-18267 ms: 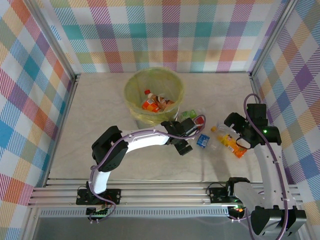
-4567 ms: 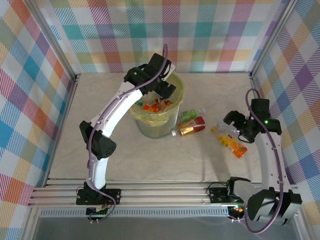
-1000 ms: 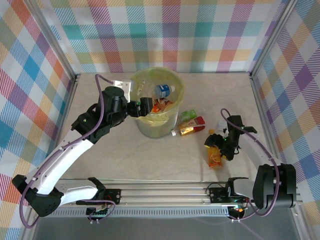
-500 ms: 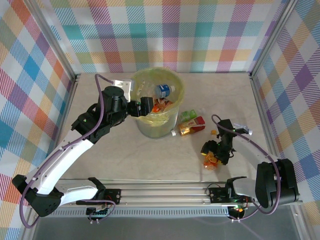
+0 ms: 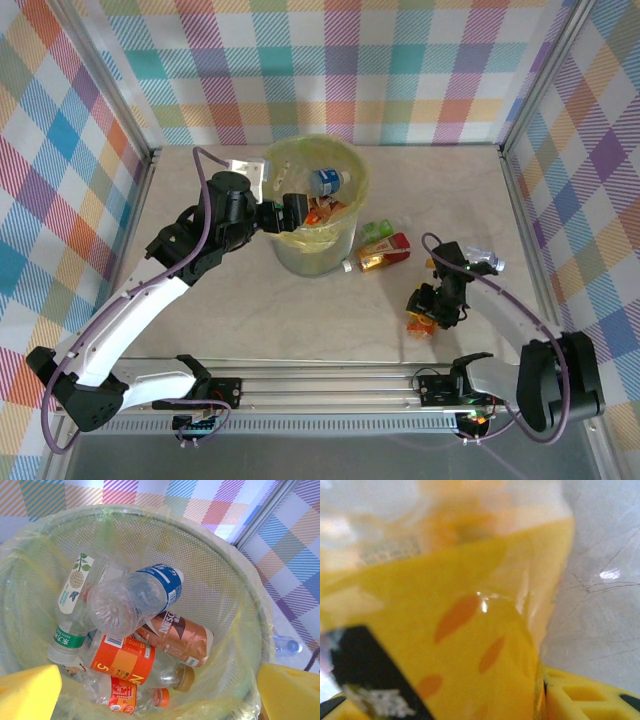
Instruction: Put the plastic bottles in the bin
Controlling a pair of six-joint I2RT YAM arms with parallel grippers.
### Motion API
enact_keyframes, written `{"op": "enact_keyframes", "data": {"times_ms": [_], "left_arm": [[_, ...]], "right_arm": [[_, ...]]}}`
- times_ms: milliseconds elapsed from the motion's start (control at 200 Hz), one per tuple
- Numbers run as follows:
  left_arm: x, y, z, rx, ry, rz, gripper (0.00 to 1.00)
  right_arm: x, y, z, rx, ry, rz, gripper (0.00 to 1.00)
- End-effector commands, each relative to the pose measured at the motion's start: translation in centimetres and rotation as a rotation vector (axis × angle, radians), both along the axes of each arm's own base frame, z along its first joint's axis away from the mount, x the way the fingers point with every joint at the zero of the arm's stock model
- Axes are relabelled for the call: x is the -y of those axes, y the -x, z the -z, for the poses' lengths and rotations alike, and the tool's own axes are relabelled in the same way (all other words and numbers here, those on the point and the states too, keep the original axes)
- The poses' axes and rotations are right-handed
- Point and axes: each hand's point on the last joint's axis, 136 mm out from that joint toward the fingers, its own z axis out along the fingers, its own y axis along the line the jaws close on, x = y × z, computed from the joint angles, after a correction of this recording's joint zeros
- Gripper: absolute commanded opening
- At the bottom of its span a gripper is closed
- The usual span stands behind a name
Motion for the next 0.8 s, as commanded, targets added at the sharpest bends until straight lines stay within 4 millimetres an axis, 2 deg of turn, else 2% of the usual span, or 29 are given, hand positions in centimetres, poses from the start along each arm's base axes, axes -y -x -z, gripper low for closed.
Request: {"op": "enact_keyframes", "data": {"times_ms": [0,170,350,555,755,795], "left_arm": [[0.0,0.0,-2.2,0.039,0.061,-0.003,1.00],[0.7,0.3,-2.7,0.039,0.105,0.032,1.00],[2.5,0.8,-3.3,0.027,0.167,0.116,1.00],[5.3,1.5,-4.6,0.001,0.275,0.243,1.00],[8.0,2.1,-5.8,-0.027,0.369,0.377,1.00],[8.8,2.2,-6.8,-0.001,0.399,0.412,1.00]], "right_arm": [[-0.3,-0.4,-2.6,0.091,-0.021,-0.020,0.50],[-2.4,-1.6,-8.5,0.324,-0.139,-0.107,0.48],[-5.8,-2.4,-14.7,0.566,-0.267,-0.277,0.46],[-9.9,-3.2,-19.3,0.748,-0.362,-0.467,0.46],[-14.0,-3.1,-23.5,0.867,-0.461,-0.632,0.47],[-14.7,-3.0,-24.2,0.883,-0.474,-0.658,0.47]]}}
